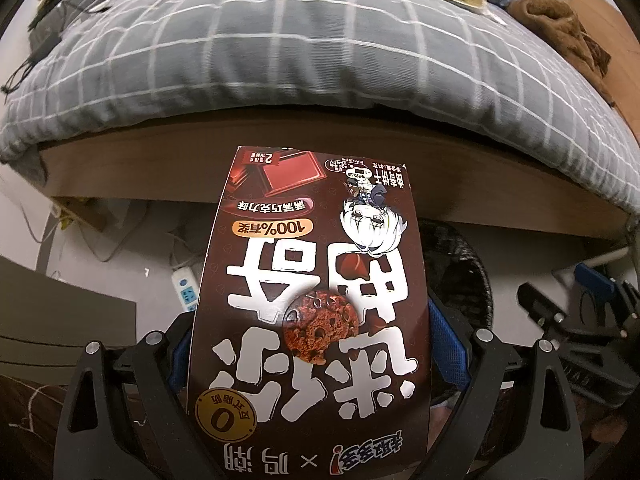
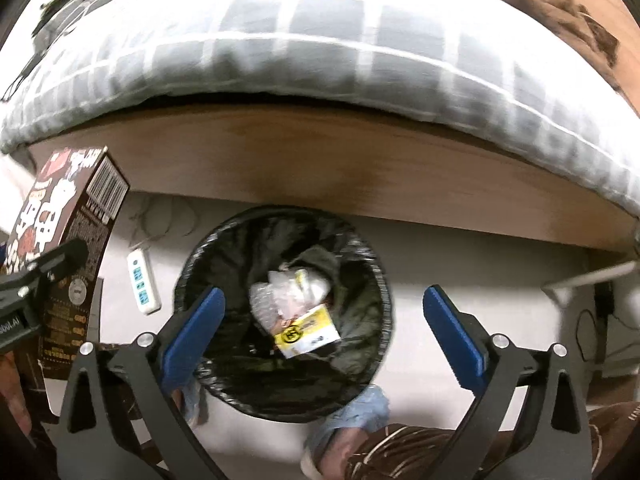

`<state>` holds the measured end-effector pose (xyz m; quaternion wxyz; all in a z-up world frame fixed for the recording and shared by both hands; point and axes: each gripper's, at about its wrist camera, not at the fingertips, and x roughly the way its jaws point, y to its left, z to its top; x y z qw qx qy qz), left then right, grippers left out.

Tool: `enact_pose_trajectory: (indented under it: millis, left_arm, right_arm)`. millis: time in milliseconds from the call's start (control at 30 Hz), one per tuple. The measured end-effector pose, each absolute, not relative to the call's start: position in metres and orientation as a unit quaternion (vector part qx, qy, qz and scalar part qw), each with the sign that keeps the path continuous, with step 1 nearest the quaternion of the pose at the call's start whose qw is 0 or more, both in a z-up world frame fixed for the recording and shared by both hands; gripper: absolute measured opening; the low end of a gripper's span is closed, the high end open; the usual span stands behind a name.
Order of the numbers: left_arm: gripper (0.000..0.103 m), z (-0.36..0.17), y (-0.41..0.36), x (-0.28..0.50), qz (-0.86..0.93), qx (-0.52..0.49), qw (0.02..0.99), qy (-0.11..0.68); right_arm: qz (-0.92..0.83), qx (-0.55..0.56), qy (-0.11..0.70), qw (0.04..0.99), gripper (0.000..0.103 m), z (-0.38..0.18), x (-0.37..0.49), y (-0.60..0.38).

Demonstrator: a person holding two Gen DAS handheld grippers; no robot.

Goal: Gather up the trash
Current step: 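Open the right tool over the bin while the left tool drops the snack box in, then move both open tools back over the tub and tissue on the bed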

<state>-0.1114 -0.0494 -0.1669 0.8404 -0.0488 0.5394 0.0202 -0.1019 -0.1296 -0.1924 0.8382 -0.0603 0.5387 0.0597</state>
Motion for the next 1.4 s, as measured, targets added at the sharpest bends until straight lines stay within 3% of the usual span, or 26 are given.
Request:
enact_pose_trajectory:
  millis: [633, 1000, 1400]
  left_arm:
    - [0.09, -0.162, -0.059, -0.115, -0.036, -0.006, 0.845, 0.534]
    - [0.097, -0.166, -0.055, -0.106, -0.027, 0.009, 0.845, 0.533]
    - [0.097, -0.151, -0.049, -0.096, -0.013, 0.006, 0.858, 0.513]
  right_arm:
    - [-0.014, -0.037, 0.478, 0.878, 0.095, -0.139, -0.094, -0.227]
    - [-0.008, -0.032, 0.477, 0.878, 0.095, -0.141, -0.089, -0.219]
    - [0.007, -0.029, 0.461, 0.887, 0.095, -0.126, -0.085, -0.207]
